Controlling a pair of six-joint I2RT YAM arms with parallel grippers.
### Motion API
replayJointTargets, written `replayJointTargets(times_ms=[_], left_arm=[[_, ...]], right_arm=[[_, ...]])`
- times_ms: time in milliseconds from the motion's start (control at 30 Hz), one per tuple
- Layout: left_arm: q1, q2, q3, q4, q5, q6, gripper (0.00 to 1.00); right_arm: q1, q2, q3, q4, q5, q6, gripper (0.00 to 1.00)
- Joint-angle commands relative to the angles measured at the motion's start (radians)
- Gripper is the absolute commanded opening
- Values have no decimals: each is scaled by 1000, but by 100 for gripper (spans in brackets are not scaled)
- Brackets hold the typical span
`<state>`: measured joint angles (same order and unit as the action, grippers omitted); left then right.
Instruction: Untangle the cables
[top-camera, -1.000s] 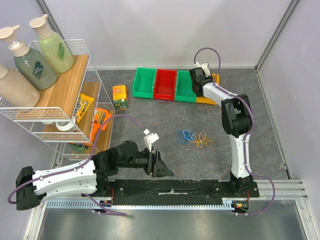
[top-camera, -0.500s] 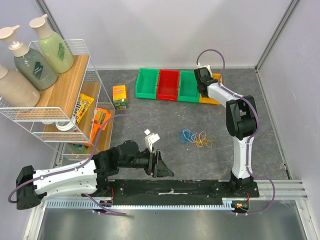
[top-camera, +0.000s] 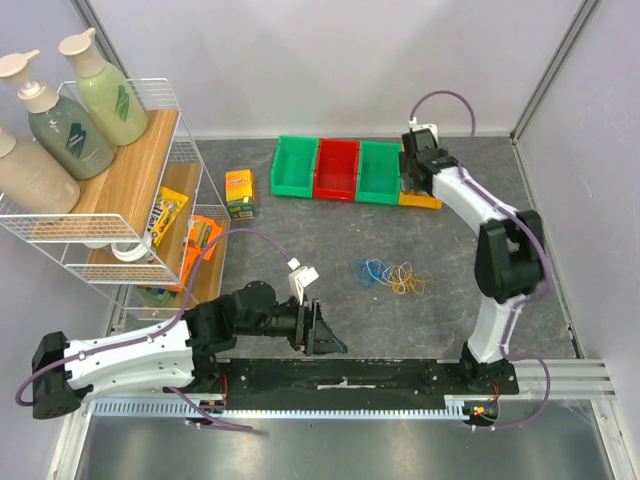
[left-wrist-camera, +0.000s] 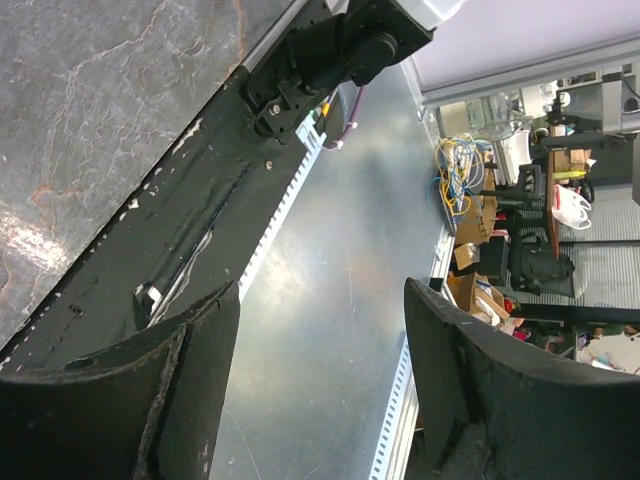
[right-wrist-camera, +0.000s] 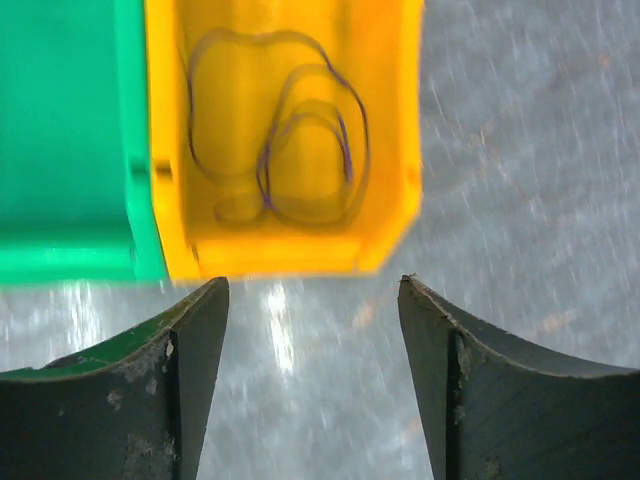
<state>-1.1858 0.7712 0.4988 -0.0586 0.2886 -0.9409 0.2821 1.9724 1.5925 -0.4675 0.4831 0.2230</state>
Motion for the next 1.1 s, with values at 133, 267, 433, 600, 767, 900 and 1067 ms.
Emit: replayJointTargets(times_ms=[133,267,433,600,767,900,1067], left_arm=[[-6,45,44,26,-29,25,73],[-9,39,38,37,-46,14,73],[-11,40,17,51,-66,1,73],[-12,89,29,100,-62,-7,73],[-29,86,38,97,-62,-12,72],[-35,65,14,100,-78,-22,72],[-37,89,9,115,-75,-19,72]], right_arm=[[162,-461,-573,183,-351,220,77],[305,-608,-804,247,-414,242,73],[327,-834,-954,144,-260,246,73],[327,-1020,-1005,94,-180,341,72],[327,-1041,-913,-136,-32,527,72],[325,-1070,-916,-207,-132,607,59],[327,-1136,-994,-146,-141,596,46]])
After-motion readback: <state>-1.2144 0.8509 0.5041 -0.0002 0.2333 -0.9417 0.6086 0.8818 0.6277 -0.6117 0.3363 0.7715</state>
